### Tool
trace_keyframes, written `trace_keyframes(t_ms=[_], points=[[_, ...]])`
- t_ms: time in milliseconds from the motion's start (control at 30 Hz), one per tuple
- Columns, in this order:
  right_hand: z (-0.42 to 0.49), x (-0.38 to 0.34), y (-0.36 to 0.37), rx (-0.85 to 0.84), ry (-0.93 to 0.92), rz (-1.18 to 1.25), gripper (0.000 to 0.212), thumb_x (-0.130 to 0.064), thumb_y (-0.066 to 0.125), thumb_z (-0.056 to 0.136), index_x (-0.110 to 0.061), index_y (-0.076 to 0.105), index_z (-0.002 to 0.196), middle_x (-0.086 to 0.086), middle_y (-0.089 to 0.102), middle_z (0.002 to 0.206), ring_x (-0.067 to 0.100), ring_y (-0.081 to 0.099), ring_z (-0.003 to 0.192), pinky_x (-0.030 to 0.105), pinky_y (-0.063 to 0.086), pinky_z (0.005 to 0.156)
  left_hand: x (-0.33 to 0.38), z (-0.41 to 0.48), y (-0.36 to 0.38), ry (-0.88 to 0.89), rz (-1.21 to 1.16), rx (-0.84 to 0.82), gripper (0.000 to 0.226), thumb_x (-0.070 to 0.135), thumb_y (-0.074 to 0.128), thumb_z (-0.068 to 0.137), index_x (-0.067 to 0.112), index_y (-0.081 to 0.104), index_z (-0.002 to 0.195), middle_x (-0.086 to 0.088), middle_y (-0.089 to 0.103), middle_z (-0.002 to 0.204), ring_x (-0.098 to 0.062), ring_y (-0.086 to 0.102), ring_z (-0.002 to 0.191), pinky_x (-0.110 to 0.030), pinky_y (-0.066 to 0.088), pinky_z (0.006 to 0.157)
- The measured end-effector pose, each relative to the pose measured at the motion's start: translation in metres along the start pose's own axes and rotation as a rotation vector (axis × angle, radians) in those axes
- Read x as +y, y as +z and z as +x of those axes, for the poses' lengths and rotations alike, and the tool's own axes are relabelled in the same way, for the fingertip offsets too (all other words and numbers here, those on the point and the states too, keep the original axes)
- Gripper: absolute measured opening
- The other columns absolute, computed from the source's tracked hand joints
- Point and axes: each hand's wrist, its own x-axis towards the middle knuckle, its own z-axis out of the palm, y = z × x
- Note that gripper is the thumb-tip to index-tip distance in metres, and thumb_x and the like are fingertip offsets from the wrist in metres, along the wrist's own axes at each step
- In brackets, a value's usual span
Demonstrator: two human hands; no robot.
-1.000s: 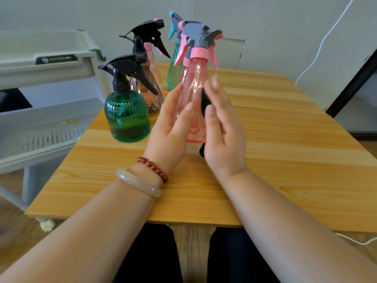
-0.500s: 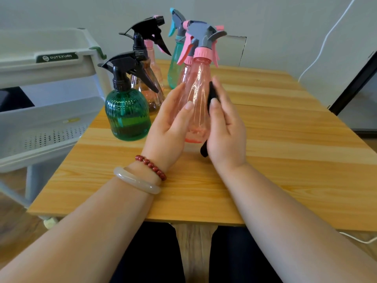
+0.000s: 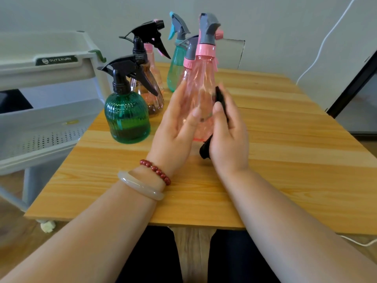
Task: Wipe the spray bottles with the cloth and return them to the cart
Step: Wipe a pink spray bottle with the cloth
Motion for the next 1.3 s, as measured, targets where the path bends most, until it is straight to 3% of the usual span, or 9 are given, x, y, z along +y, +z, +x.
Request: trace_keyframes(t_ms=[133,233,300,467,633,800,967,1167,1300], points=[[-0.0039,0.001,-0.0007,-0.126,-0.352,-0.167,0.038,-0.012,0.043,0.102,-0.004,0.05,0.139,0.006,0.043,0.147,0.018,0.037,0.143,0.022,0.029,0.115,-0.0004,-0.0008,-0.0013,-0.01,-0.156,0.024,0.052,0.017,0.05,0.099,0.011,0.032,0.148,0.003,0.051,0.141,-0.004,0.05,0.129,-0.027,0.044,0.106],[0.0036,0.0013,0.001,-0.048,0.071,0.115,0.038,-0.021,0.039,0.104,-0.014,0.055,0.138,-0.001,0.056,0.14,0.008,0.051,0.13,0.028,0.04,0.111,-0.0015,-0.0039,-0.0019,-0.012,-0.116,0.005,0.056,0.03,0.055,0.095,0.017,0.036,0.146,0.001,0.049,0.144,-0.005,0.048,0.132,-0.027,0.043,0.107],[0.0032,0.0011,-0.0029,-0.022,0.12,0.159,0.042,-0.023,0.037,0.103,-0.009,0.054,0.139,0.004,0.06,0.137,0.013,0.054,0.129,0.037,0.041,0.111,-0.0005,-0.0043,0.0002,-0.01,-0.09,-0.023,0.063,0.038,0.053,0.091,0.018,0.035,0.148,0.001,0.045,0.148,-0.006,0.043,0.137,-0.033,0.039,0.113],[-0.0016,0.0004,-0.0054,-0.158,-0.421,-0.169,0.039,-0.006,0.04,0.101,0.002,0.046,0.139,0.016,0.037,0.15,0.029,0.032,0.145,0.037,0.028,0.119,-0.0022,-0.0025,-0.0017,0.008,-0.098,-0.002,0.064,0.038,0.049,0.092,0.015,0.033,0.149,0.003,0.047,0.146,-0.005,0.045,0.134,-0.029,0.04,0.111],[0.0022,-0.0007,0.0,-0.095,0.044,0.144,0.041,-0.019,0.035,0.104,-0.015,0.043,0.144,-0.002,0.046,0.147,0.004,0.041,0.137,0.018,0.032,0.112,-0.0029,-0.0036,-0.0014,-0.02,-0.132,0.003,0.057,0.036,0.051,0.095,0.019,0.035,0.147,0.003,0.046,0.148,-0.005,0.044,0.135,-0.026,0.04,0.11],[-0.0026,-0.0007,-0.0045,-0.205,-0.45,-0.175,0.041,-0.007,0.037,0.101,0.003,0.044,0.14,0.02,0.035,0.151,0.029,0.028,0.146,0.045,0.026,0.12,-0.0011,-0.0006,-0.0028,0.015,-0.093,0.027,0.052,0.018,0.043,0.1,0.007,0.033,0.15,-0.002,0.046,0.148,-0.007,0.043,0.136,-0.027,0.037,0.113],[0.0013,-0.0018,-0.0003,-0.084,0.036,0.193,0.04,-0.018,0.033,0.104,-0.015,0.042,0.143,0.005,0.047,0.148,0.005,0.041,0.138,0.019,0.032,0.113,0.0013,-0.0041,-0.0021,0.031,-0.1,0.026,0.058,0.033,0.044,0.097,0.01,0.034,0.149,-0.003,0.043,0.15,-0.011,0.041,0.139,-0.04,0.036,0.115],[-0.0008,0.0018,-0.0041,-0.195,-0.427,-0.133,0.041,-0.006,0.037,0.101,0.006,0.044,0.139,0.016,0.036,0.15,0.028,0.03,0.145,0.041,0.026,0.12,-0.0006,-0.0016,-0.0038,0.015,-0.121,0.043,0.048,0.031,0.042,0.099,0.02,0.035,0.146,0.0,0.044,0.15,-0.01,0.04,0.139,-0.039,0.034,0.116],[0.0019,-0.0024,-0.0004,-0.123,0.047,0.201,0.043,-0.017,0.033,0.104,-0.008,0.047,0.143,0.005,0.051,0.146,0.009,0.045,0.136,0.024,0.036,0.112,-0.0018,-0.003,-0.0034,0.015,-0.104,0.034,0.058,0.036,0.043,0.097,0.013,0.034,0.149,-0.002,0.043,0.15,-0.011,0.04,0.14,-0.04,0.036,0.115]])
